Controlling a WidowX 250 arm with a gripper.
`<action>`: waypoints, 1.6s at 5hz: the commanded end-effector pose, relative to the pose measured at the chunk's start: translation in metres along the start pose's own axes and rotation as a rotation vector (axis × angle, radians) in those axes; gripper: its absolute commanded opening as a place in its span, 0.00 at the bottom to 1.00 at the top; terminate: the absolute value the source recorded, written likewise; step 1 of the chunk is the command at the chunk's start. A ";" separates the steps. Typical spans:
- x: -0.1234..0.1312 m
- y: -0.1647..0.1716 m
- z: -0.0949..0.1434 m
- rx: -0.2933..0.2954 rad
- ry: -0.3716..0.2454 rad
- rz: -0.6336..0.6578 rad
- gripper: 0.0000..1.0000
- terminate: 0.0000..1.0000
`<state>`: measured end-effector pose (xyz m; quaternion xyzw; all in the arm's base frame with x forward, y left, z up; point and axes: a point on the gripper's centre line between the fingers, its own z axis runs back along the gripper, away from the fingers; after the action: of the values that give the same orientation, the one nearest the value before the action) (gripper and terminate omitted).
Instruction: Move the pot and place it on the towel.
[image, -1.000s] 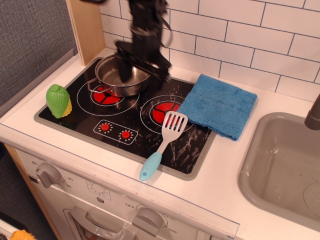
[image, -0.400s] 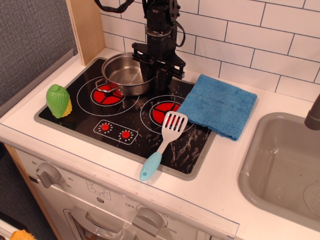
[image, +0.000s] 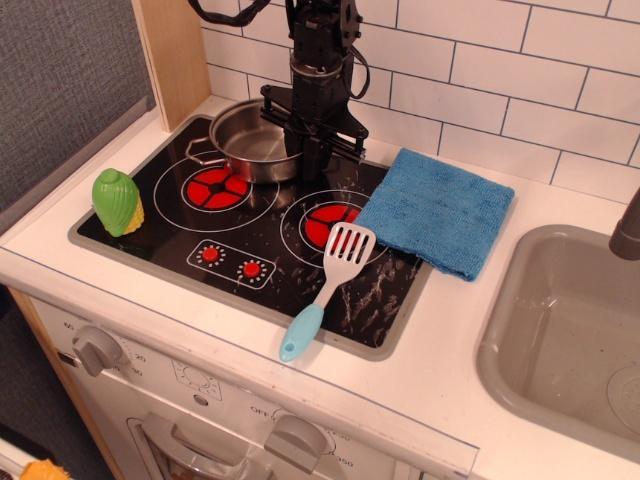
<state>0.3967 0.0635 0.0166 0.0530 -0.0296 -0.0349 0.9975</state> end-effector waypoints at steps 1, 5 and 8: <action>0.023 -0.039 0.065 0.043 -0.075 0.036 0.00 0.00; 0.024 -0.132 0.055 0.022 -0.028 -0.027 0.00 0.00; 0.016 -0.140 0.056 0.012 -0.031 -0.071 1.00 0.00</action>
<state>0.3957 -0.0784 0.0308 0.0649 -0.0091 -0.0684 0.9955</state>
